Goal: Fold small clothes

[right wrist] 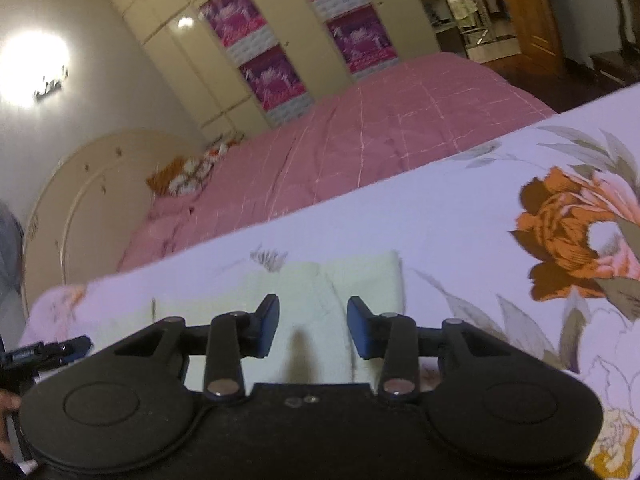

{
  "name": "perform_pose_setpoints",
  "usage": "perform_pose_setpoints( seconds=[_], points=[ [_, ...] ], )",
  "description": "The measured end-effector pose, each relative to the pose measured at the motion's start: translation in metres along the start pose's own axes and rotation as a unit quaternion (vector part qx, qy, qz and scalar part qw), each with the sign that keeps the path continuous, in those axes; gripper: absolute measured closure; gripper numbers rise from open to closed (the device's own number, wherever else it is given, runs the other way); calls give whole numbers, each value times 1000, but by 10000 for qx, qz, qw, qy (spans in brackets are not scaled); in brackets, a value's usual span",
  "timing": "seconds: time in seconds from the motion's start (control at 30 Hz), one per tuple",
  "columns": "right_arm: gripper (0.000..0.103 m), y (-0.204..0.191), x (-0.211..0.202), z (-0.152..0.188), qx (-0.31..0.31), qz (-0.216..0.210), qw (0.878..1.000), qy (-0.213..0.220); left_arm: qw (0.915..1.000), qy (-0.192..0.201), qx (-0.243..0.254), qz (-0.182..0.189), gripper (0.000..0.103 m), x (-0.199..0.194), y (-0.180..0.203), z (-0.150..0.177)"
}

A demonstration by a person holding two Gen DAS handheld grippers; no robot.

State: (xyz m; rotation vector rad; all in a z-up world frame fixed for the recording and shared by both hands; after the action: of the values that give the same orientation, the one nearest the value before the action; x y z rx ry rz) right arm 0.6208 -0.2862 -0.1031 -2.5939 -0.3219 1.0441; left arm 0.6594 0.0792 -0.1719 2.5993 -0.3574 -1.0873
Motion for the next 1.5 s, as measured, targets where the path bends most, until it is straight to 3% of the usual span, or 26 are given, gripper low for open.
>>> perform_pose_setpoints(
  seconds=[0.07,0.1,0.17,0.23,0.4,0.47,0.6,0.77,0.87,0.93,0.97,1.0,1.1,1.2,1.27,1.4,1.5],
  points=[
    [67,-2,10,4,-293,222,9992,-183,10000,14,88,-25,60,-4,5,-2],
    [68,-5,13,7,-456,330,9980,-270,9999,15,115,-15,76,-4,7,-2],
    [83,-14,17,10,-730,402,9960,-317,9999,-26,168,16,95,-2,4,-2],
    [98,-16,14,12,-873,462,9947,-270,9995,173,251,-37,100,-9,5,-3],
    [99,-27,-6,-1,-1211,536,9905,357,9929,1162,220,87,100,-42,8,-18],
    [99,-32,-13,-7,-1289,523,9885,602,9913,1299,225,49,100,-45,11,-23],
    [99,-25,-6,-20,-1213,717,9874,715,9939,1089,105,-147,100,-31,6,-28],
    [98,-3,26,-10,-963,1026,9899,195,9973,589,19,-449,100,-4,-8,-12],
    [94,0,31,-4,-811,1047,9911,145,9953,724,-77,-635,89,-13,-10,-12],
    [79,-7,19,-8,-853,1134,9893,351,9898,1050,158,-949,65,-33,-1,-18],
    [80,-17,14,-8,-995,1004,9889,468,9880,1240,301,-873,49,-41,12,-22],
    [80,-31,11,-6,-1148,799,9888,525,9881,1332,412,-655,44,-45,31,-24],
    [80,-75,28,9,-1631,326,9858,217,9920,894,876,-136,44,-26,86,-15],
    [78,-109,46,25,-1994,118,9799,9,9897,583,1308,-11,44,-5,122,-1],
    [73,-119,53,31,-2098,69,9777,-43,9905,386,1313,-109,44,8,121,9],
    [69,-100,54,25,-2277,348,9731,6,9862,566,1508,-387,44,2,102,11],
    [70,-54,43,10,-1981,1130,9734,207,9854,691,1296,-860,44,-12,60,-2]
  ],
)
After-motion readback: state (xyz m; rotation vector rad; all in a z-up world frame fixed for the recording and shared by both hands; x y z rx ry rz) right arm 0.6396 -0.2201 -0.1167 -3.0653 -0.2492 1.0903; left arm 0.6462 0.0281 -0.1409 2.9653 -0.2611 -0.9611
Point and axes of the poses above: each gripper's, at about its wrist camera, not at the fingertips, and x roughly the way its jaws point, y to its right, z to its underside, the point moved 8 cm from there along x, roughly the way its jaws point, and after that the axes turned 1 degree about z, right-handed, at the moved point
